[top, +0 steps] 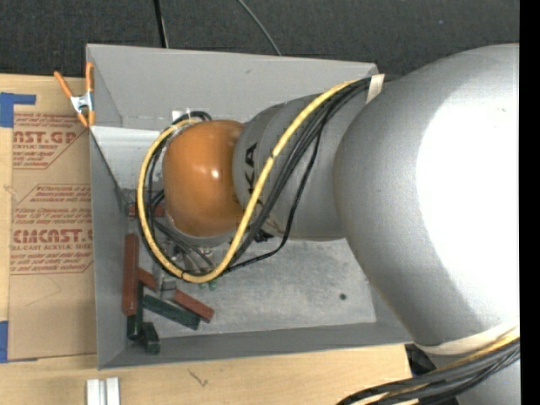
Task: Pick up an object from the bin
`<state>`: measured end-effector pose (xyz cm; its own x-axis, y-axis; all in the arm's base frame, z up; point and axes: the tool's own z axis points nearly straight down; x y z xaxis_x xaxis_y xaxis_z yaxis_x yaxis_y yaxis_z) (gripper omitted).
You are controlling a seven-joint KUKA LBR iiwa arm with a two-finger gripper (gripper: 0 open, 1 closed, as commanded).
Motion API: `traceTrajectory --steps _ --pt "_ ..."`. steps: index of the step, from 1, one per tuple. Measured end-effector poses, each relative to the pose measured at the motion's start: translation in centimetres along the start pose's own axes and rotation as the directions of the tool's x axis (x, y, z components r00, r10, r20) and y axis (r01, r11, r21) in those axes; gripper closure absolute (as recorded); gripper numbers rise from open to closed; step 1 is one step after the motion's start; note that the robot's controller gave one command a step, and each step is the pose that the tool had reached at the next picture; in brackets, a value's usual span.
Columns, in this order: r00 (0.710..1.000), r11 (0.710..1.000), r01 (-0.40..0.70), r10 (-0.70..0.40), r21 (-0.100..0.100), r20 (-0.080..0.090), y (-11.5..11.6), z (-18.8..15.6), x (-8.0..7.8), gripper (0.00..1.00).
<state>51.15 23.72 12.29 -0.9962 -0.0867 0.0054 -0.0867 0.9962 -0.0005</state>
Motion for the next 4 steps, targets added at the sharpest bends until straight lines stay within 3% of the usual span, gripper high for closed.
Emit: traceTrajectory --steps 1,2,3,4 --pt "0.999 0.999 -0.038 0.039 -0.006 0.016 0.0 -1.6 -4.1 1.0" --pt "1.0 1.0 -0.018 0.018 -0.001 0.003 0.1 -0.8 0.7 0.0" --pt "1.0 1.0 -0.019 0.019 -0.002 0.006 0.1 -0.8 0.5 0.0" --pt "0.999 0.999 0.036 -0.036 -0.001 0.006 -5.0 5.3 1.0 1.0"
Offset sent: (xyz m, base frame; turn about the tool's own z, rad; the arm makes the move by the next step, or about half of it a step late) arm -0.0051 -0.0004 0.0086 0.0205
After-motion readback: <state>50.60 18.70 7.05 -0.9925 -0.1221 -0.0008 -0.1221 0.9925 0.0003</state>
